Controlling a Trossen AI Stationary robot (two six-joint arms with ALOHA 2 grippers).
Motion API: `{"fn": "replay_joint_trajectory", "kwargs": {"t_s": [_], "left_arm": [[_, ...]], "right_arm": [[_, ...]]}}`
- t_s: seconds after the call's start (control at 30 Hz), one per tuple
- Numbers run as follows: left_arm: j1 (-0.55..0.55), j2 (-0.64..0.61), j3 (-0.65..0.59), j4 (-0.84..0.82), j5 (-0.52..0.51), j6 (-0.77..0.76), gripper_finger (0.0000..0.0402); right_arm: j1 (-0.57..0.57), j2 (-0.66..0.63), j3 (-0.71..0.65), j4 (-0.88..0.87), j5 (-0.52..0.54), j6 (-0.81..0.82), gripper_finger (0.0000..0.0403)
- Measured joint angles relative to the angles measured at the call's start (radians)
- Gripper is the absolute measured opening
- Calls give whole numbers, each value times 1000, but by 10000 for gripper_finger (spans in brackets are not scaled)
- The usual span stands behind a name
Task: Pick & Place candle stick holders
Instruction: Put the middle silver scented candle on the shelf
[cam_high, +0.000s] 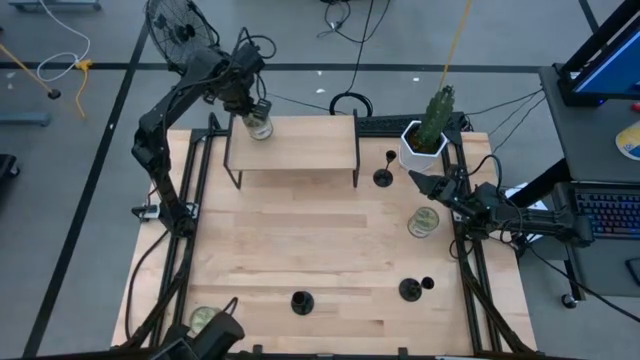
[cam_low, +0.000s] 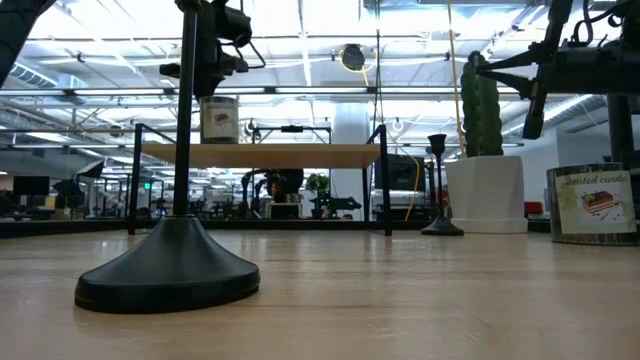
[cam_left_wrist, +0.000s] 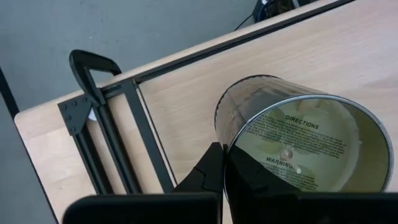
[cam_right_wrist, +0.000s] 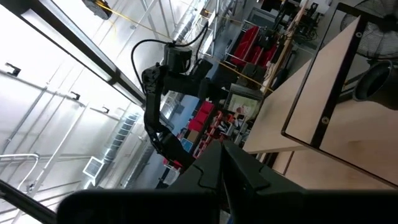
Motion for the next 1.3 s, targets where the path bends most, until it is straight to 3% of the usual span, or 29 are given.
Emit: {"fn": "replay_joint_trajectory", "kwargs": {"t_s": [1.3], "left_arm": [[83, 8, -34, 7, -9, 63, 3]], "right_arm": [[0, 0, -1, 1, 1, 17, 6]]}}
